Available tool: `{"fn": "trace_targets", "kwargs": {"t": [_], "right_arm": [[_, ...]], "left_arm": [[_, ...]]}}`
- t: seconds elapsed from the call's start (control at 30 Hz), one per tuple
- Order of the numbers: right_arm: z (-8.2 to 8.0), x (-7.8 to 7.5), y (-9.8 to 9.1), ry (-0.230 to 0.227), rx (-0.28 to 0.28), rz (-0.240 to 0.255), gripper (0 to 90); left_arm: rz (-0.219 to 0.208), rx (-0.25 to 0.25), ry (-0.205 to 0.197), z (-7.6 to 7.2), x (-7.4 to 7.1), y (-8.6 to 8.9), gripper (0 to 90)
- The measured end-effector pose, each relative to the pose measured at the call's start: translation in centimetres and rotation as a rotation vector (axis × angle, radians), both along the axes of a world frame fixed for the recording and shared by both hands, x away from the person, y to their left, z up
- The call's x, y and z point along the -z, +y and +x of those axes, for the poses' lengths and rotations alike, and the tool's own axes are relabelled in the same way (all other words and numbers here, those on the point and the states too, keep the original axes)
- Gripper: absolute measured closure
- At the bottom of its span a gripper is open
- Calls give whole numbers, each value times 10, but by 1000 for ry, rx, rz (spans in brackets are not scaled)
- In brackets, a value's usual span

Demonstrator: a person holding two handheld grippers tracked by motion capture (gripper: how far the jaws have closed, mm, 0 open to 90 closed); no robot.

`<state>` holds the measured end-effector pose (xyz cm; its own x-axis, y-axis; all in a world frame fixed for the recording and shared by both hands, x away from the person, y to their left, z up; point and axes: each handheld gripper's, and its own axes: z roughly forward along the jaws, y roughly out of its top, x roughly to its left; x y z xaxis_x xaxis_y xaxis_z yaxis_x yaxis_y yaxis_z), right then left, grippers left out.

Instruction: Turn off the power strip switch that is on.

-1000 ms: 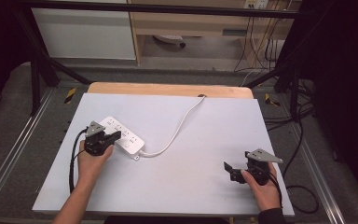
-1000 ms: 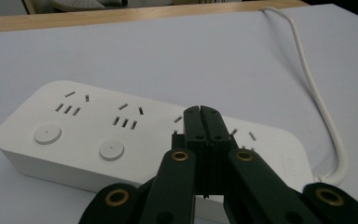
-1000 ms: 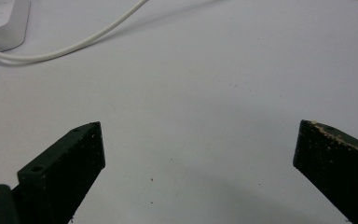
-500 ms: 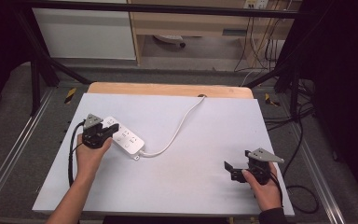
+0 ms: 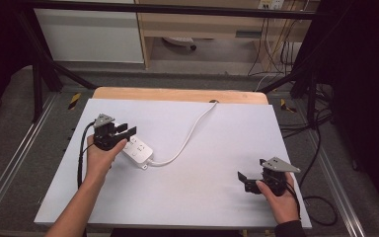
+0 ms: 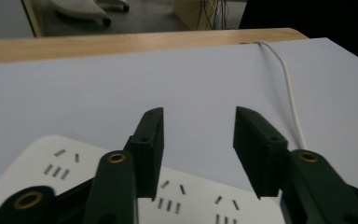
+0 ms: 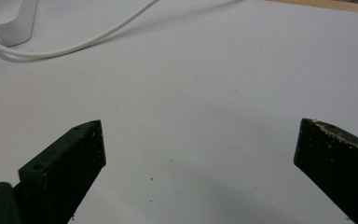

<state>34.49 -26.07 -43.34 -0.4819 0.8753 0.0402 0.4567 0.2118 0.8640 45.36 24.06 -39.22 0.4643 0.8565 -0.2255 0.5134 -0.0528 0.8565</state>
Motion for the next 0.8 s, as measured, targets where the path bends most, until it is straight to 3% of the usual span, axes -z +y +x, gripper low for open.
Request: {"fn": "trace_targets", "kwargs": {"t": [0.2,0.37,0.63,0.8], "right_arm": [[0,1,1,5,-5,-13,27],[0,2,2,7,-2,-15,27],[1,2,4,8,-3,-12,26],[1,2,3,11,-5,-13,26]], "left_arm": [[-2,0,-22,-5,-4,-1,315],[1,21,-42,-11,-8,-1,83],[-7,19,-70,-23,-15,6,60],[26,53,-95,-34,-21,9,60]]}}
